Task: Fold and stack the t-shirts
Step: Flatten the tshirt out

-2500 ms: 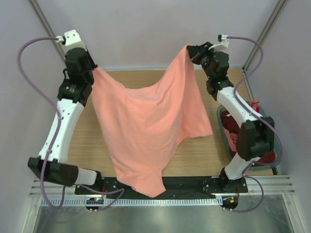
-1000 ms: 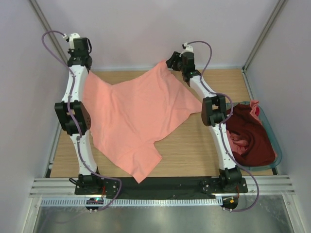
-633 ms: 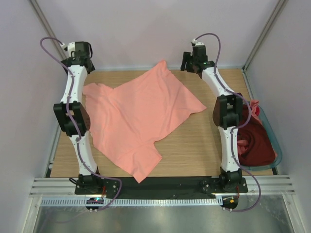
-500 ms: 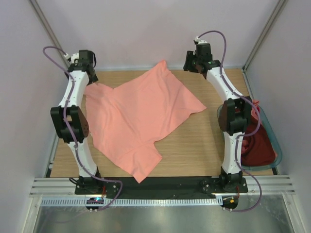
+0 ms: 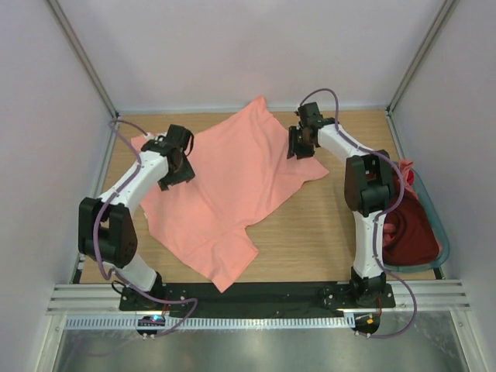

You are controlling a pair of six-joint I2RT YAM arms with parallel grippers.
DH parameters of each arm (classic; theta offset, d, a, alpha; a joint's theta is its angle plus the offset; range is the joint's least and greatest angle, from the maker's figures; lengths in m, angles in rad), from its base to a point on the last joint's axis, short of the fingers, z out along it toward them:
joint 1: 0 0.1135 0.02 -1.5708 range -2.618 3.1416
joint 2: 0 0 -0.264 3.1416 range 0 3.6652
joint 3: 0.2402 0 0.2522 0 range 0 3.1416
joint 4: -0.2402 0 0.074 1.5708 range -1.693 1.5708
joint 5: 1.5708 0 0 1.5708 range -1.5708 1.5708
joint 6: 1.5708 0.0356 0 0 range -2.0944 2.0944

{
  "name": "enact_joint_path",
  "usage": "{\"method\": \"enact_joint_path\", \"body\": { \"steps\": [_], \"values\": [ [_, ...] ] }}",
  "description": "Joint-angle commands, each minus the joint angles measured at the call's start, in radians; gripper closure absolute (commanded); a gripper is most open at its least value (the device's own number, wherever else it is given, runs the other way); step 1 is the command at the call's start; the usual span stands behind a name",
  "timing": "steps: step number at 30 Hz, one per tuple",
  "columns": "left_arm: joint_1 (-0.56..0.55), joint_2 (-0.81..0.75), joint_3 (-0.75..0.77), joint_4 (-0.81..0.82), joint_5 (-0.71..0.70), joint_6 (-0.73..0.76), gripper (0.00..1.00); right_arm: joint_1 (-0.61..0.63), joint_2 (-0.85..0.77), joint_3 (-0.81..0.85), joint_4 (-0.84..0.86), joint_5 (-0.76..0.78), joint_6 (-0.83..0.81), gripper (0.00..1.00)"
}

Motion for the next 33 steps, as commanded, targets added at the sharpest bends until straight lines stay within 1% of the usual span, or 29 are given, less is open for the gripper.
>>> {"method": "enact_joint_path", "body": {
  "steps": [1,5,6,10,14,17,19,20,21,25,29,33],
  "values": [
    [-0.03,-0.074,-0.089,0.01,0.066,-0.118,0.35,-0.002,-0.017,-0.024,-0.005,0.037,-0.011,0.54],
    [-0.038,-0.1,-0.178,0.027,0.122,-0.174,0.35,-0.004,0.012,-0.045,-0.02,0.078,-0.018,0.52],
    [-0.037,-0.104,-0.192,0.028,0.129,-0.187,0.35,-0.002,0.029,-0.046,-0.029,0.136,-0.019,0.52],
    [-0.037,-0.115,-0.241,0.022,0.092,-0.23,0.33,-0.005,0.037,-0.071,-0.041,0.186,-0.002,0.5],
    [-0.021,-0.088,-0.23,0.007,0.012,-0.208,0.32,-0.008,0.022,-0.11,-0.052,0.223,0.01,0.49],
    [0.038,-0.017,-0.229,0.007,0.029,-0.193,0.29,-0.008,-0.001,-0.147,-0.066,0.253,0.027,0.48],
    [0.081,0.049,-0.212,-0.019,0.014,-0.181,0.28,-0.01,-0.014,-0.179,-0.074,0.278,0.042,0.48],
    [0.095,0.072,-0.207,-0.02,0.009,-0.158,0.26,-0.01,-0.029,-0.187,-0.078,0.291,0.048,0.46],
    [0.127,0.092,-0.197,-0.015,0.021,-0.139,0.26,-0.01,-0.035,-0.21,-0.087,0.293,0.067,0.46],
    [0.193,0.219,-0.128,-0.023,0.05,-0.066,0.24,-0.007,-0.098,-0.305,-0.081,0.287,0.113,0.45],
    [0.221,0.322,-0.019,-0.059,0.031,-0.007,0.23,-0.007,-0.158,-0.412,-0.077,0.284,0.13,0.44],
    [0.233,0.402,0.104,-0.105,-0.022,0.08,0.21,-0.005,-0.214,-0.459,-0.069,0.273,0.145,0.43]
  ]
}}
